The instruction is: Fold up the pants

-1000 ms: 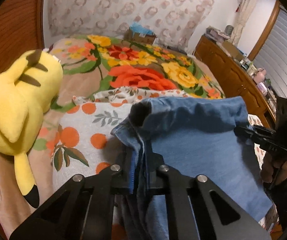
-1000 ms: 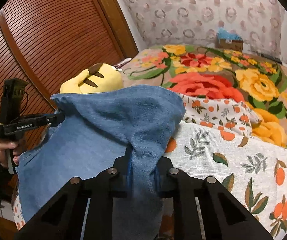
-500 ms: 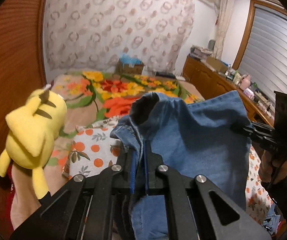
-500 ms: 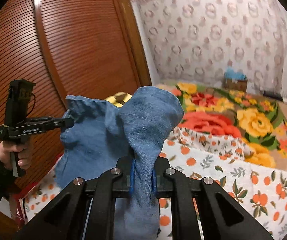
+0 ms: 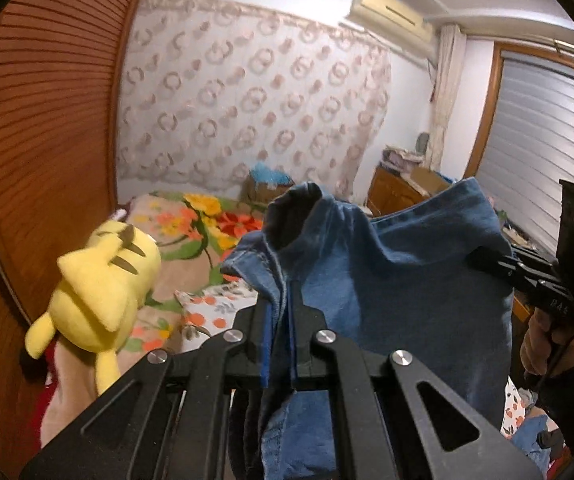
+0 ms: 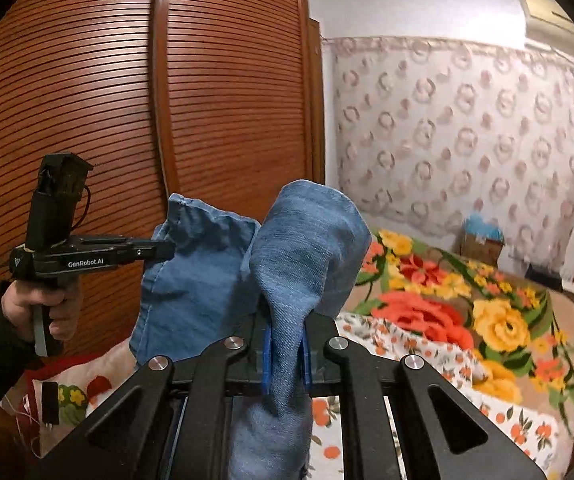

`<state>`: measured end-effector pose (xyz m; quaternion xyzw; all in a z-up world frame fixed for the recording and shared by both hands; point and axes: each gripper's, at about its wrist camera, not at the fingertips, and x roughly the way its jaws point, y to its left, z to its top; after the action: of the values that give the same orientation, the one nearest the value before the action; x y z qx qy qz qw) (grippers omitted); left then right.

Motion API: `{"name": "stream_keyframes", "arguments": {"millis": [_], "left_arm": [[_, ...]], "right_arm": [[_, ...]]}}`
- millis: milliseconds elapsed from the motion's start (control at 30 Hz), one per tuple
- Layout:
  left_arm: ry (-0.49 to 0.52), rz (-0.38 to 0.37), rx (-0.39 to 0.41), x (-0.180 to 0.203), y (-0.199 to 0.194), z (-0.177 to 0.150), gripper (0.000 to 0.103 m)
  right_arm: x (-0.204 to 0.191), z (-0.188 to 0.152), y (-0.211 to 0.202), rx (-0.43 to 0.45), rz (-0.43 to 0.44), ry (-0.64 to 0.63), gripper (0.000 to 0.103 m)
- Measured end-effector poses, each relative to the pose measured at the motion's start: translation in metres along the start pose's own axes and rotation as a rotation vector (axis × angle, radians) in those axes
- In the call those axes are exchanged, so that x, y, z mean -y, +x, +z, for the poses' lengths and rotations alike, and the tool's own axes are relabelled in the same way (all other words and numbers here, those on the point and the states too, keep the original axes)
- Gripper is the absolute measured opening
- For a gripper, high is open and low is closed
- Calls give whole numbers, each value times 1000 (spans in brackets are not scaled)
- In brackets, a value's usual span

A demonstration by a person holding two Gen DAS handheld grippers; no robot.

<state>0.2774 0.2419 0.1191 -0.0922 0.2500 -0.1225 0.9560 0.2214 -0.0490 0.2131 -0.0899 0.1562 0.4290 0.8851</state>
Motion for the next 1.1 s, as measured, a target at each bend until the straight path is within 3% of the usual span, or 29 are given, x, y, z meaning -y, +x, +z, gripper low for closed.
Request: {"name": "stream_keyframes", "arguments": {"millis": [333,633,833,1100], "left_arm": [[-65,74,82,-56,-53,12,6],[-94,148,134,-96,-85,32,6],[-73,183,49,-111,-33,39,7],[-31,164,-158,-113,134,14,7]], "right_arm": [[-48,49,19,13,62,-123,10],[-52,82,53,38,155,-180,10],[5,63,90,3,177,-58,10],[127,-32,180,-193,67,137,10]]}}
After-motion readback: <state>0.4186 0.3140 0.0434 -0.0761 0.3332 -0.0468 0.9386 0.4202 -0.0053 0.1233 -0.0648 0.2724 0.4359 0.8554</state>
